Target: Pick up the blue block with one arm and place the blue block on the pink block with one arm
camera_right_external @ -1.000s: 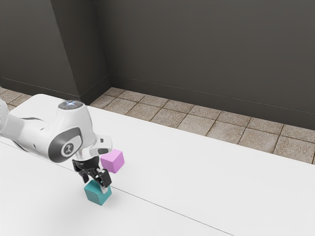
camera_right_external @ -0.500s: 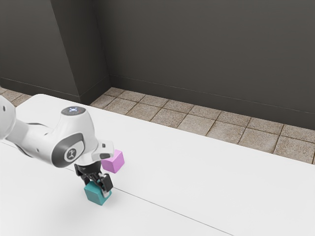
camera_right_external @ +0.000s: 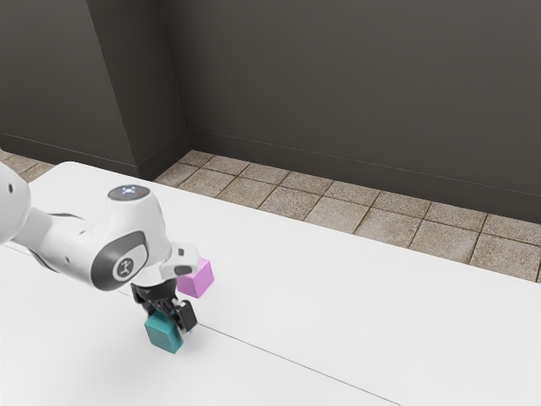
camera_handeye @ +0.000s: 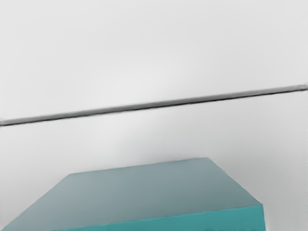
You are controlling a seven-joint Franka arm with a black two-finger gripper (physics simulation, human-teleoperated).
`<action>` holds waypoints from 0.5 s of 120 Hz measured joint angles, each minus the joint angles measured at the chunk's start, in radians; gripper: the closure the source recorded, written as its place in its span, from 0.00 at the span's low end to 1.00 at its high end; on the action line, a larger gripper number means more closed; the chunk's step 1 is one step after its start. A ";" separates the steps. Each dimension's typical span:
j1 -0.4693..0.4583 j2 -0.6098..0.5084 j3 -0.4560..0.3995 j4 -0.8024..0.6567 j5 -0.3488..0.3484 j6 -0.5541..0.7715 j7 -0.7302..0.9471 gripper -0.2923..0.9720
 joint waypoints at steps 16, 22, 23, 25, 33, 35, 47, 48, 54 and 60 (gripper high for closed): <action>0.000 -0.001 0.000 -0.001 -0.001 -0.004 -0.001 0.23; 0.001 -0.001 0.000 -0.001 -0.001 -0.005 -0.001 0.23; 0.001 -0.001 0.000 -0.001 -0.001 -0.005 -0.001 0.23; 0.001 -0.002 0.000 -0.001 -0.001 -0.005 -0.001 0.23; 0.002 -0.002 0.000 -0.002 -0.001 -0.006 -0.001 0.23; 0.002 -0.002 0.000 -0.002 -0.001 -0.006 -0.001 0.23; 0.004 -0.004 0.000 -0.002 -0.001 -0.007 0.000 0.23; 0.004 -0.004 0.000 -0.002 -0.001 -0.007 0.000 0.23; 0.004 -0.004 0.000 -0.002 -0.001 -0.007 0.000 0.23; 0.004 -0.004 0.001 -0.002 0.000 -0.007 0.000 0.23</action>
